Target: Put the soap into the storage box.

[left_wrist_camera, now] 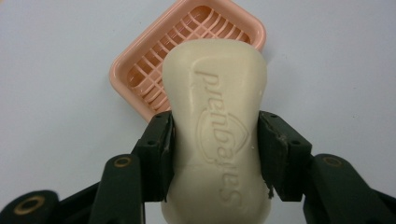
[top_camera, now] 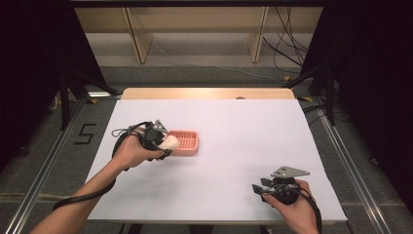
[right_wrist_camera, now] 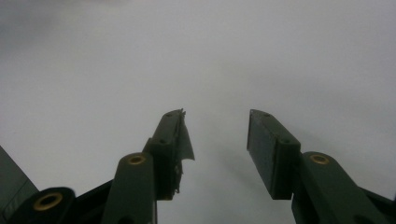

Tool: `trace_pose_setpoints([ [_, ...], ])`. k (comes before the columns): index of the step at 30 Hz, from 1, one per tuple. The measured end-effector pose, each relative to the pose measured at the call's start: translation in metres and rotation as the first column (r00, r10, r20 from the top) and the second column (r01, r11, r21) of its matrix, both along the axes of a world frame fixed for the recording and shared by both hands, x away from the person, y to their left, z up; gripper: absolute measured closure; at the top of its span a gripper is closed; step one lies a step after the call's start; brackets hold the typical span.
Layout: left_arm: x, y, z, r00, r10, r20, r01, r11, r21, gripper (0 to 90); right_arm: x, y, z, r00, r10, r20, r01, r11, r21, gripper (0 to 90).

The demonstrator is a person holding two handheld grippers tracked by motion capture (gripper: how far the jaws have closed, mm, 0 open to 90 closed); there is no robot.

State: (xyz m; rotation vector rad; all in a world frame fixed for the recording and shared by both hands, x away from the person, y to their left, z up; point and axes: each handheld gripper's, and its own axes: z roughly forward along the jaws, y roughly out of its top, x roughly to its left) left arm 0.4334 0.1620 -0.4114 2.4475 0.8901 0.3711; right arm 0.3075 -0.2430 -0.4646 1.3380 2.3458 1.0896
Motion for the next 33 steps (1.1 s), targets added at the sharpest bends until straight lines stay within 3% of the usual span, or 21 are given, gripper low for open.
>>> trace_pose_setpoints([
  [5,0.003,-0.001,0.0,1.0,-0.009,0.005,0.009,0.9999,0.006,48.8,0.0,-0.001,0.0,1.0,0.001,0.003,-0.001,1.0,0.002,56.6],
  [6,0.003,-0.001,0.0,0.9999,-0.014,0.008,0.014,0.9999,0.007,48.8,-0.001,0.0,0.0,0.9999,-0.005,-0.014,0.005,1.0,0.008,56.6],
  [17,0.009,-0.005,-0.001,0.9999,-0.01,0.008,0.01,1.0,0.0,48.8,-0.003,-0.003,0.0,1.0,-0.002,0.007,0.002,1.0,0.002,56.6],
  [18,0.01,-0.004,0.0,0.9996,-0.026,-0.007,0.026,0.9996,0.012,48.8,-0.005,-0.001,0.001,0.9995,-0.026,-0.019,0.026,0.999,0.019,56.5],
  [21,0.012,-0.006,-0.001,0.9996,-0.023,0.015,0.022,0.9997,0.01,48.8,-0.003,-0.004,-0.001,0.9998,0.004,0.02,-0.004,1.0,0.009,56.6],
  [28,0.016,-0.009,0.001,0.9987,-0.046,0.023,0.045,0.9988,0.02,48.8,-0.008,-0.003,0.001,0.999,-0.035,-0.028,0.035,0.999,0.021,56.5],
  [31,0.018,-0.011,0.002,0.9983,-0.053,0.022,0.052,0.9984,0.022,48.8,-0.006,-0.005,0.001,0.9998,-0.021,0.007,0.021,1.0,0.004,56.4],
  [33,0.019,-0.012,0.001,0.9984,-0.051,0.024,0.051,0.9985,0.019,48.8,-0.007,-0.004,0.001,0.9995,-0.032,-0.008,0.032,0.999,0.017,56.4],
])
